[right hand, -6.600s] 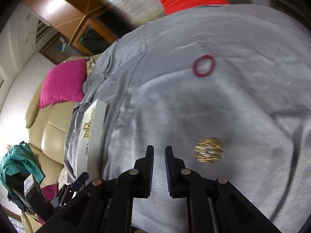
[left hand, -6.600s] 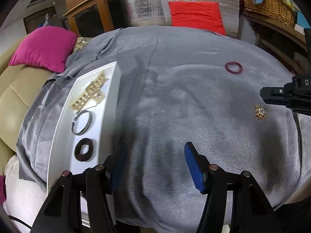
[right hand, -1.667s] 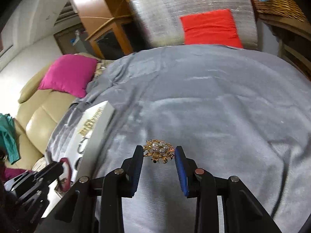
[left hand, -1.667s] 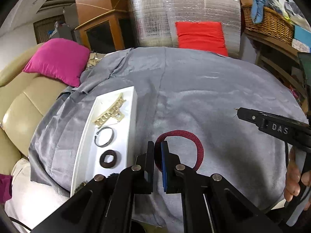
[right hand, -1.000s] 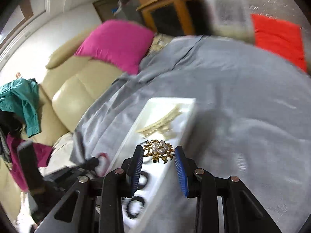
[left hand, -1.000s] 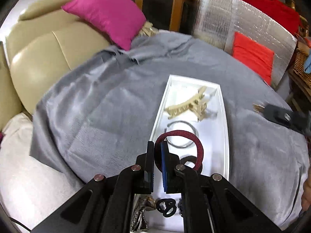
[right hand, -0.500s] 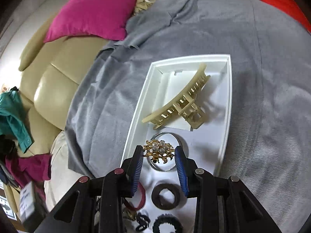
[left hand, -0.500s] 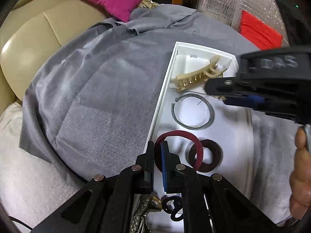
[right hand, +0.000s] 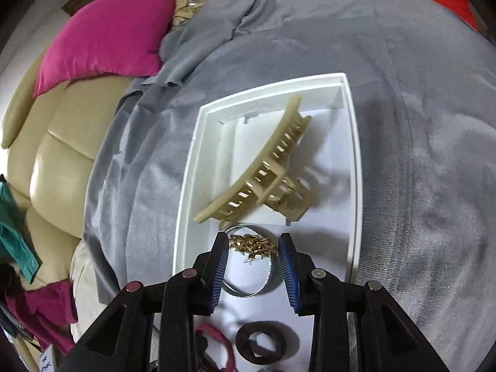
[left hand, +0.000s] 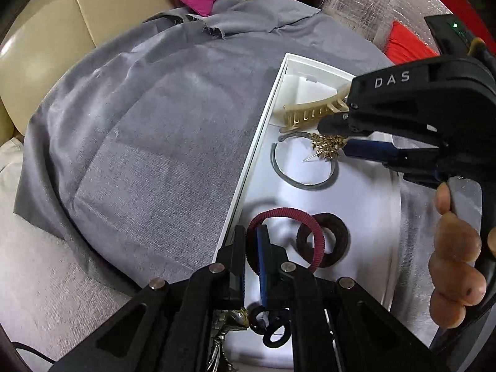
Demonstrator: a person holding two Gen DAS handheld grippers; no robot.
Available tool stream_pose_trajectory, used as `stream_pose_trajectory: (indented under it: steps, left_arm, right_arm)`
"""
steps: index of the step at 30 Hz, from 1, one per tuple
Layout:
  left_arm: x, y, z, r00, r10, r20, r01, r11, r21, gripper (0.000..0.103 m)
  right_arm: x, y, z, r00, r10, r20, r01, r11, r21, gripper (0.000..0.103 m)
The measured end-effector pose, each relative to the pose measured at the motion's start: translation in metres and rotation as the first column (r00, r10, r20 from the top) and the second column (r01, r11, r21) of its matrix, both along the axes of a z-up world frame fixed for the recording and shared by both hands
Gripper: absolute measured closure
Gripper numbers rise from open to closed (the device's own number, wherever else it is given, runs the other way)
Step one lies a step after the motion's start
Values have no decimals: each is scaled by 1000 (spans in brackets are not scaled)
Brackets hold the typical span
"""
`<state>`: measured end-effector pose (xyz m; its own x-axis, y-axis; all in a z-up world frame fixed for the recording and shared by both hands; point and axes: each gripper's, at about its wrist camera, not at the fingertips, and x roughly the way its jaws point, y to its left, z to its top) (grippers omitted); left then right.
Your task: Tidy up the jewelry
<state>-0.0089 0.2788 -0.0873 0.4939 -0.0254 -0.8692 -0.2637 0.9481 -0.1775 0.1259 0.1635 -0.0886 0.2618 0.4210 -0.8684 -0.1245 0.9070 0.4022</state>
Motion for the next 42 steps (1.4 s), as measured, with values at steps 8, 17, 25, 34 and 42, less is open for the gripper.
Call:
stream_pose_trajectory:
  steps: [8, 17, 25, 34, 42]
  left_arm:
    - [-5, -6, 6, 1000, -8, 20, 7, 999, 39, 95]
    - [-49, -18, 56, 980, -17, 199, -16, 987, 162, 52]
    - [-97, -44, 116, 943, -81, 322, -24, 951, 310, 18]
    - [-150, -46, 171, 922, -64, 383, -98, 916, 389, 10]
    - [-184, -30, 191, 907, -8, 421, -160, 918, 363, 5]
  right_arm:
    - [-10, -8, 14, 1000, -4, 10, 4, 1000, 27, 53]
    - [-71, -41, 85, 965, 107, 240, -103, 994, -27, 53]
    - [-164, -78, 138, 874, 191, 446, -142, 980, -141, 53]
    - [-249, -109, 165, 813, 144, 564, -88, 988, -127, 53]
    - [-289, -103, 169, 793, 132, 595, -78, 990, -115, 52]
